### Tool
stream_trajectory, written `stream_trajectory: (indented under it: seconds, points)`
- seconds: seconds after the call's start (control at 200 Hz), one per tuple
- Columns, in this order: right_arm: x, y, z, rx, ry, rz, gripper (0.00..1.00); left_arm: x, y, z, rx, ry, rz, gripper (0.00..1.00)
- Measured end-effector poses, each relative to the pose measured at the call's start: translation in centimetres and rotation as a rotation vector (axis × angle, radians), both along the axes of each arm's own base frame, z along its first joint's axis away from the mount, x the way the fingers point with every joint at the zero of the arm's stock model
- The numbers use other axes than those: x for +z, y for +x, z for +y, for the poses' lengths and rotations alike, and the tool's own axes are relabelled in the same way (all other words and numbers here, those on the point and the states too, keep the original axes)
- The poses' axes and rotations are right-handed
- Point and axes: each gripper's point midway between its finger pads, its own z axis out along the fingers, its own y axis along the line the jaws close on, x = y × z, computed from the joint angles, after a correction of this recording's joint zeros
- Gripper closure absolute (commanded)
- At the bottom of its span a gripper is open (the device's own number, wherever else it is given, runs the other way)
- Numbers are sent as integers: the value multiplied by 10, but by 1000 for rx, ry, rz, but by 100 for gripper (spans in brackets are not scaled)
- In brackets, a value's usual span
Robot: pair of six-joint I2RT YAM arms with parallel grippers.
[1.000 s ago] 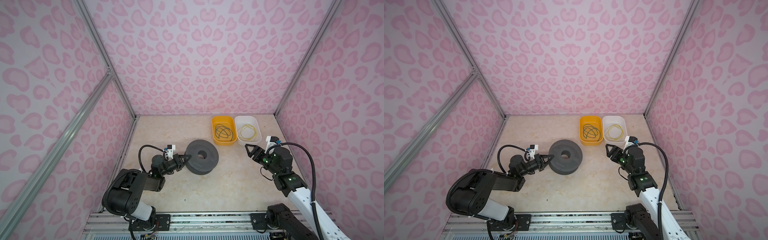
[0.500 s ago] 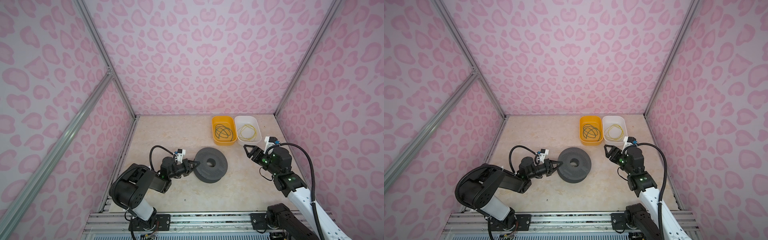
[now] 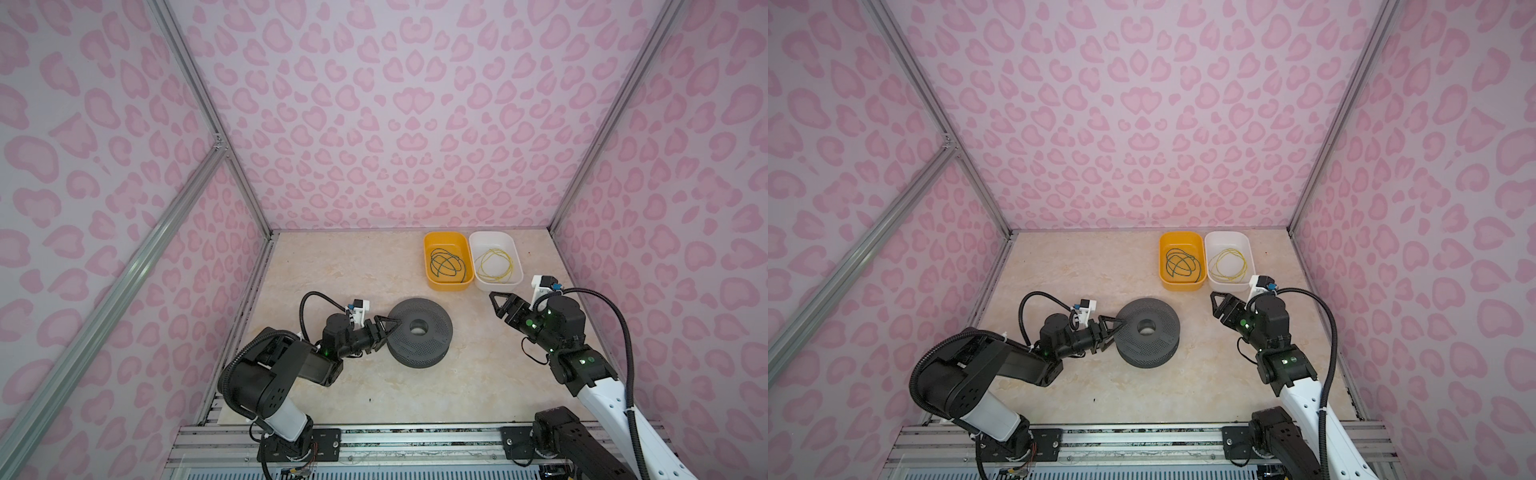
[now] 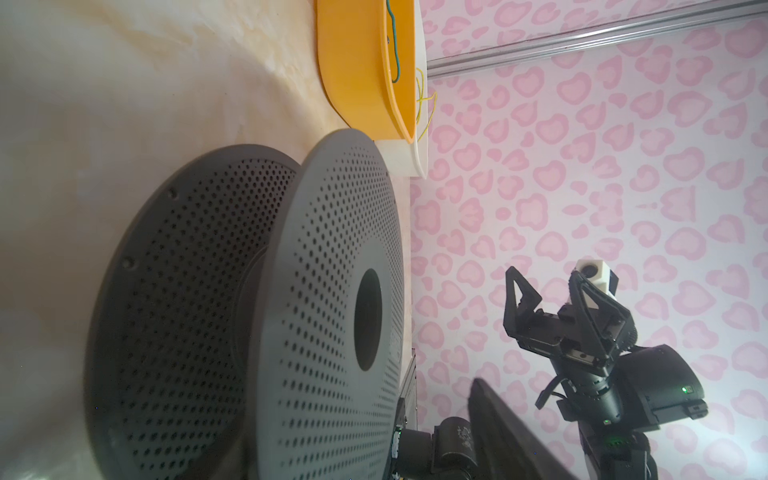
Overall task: Wrap the cables
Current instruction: 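Grasp the grey spool rim with the left gripper and drag it nearer, then release the spool with the left gripper while the right gripper reaches into the white tub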
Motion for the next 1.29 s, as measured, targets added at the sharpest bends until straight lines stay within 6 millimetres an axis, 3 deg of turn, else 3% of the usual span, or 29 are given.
stream_trajectory:
  seconds: [0.165,0.265,0.31,0.625,0.74,0.965,1.13,1.295]
  points:
    - [-2,-1,-4,-17,-18,11,19,7,-1,6,18,46,-35,9]
    - [0,-1,-5,-22,-27,12,19,12,-1,12,45,95,-58,0]
    - [-1,-1,-6,-22,-30,17,20,15,0,16,60,122,-67,2]
    - [-3,4,-11,-50,-59,37,31,89,3,65,245,377,-289,2]
    - [-3,9,-16,-74,-102,57,58,106,-2,95,348,497,-327,2]
    - [-20,26,-54,-275,-124,109,64,94,-16,144,514,662,-273,0]
    - [-15,57,-45,-249,-122,154,58,84,-25,161,557,720,-215,1]
    - [-19,80,-39,-220,-154,197,47,87,-37,171,580,729,-204,2]
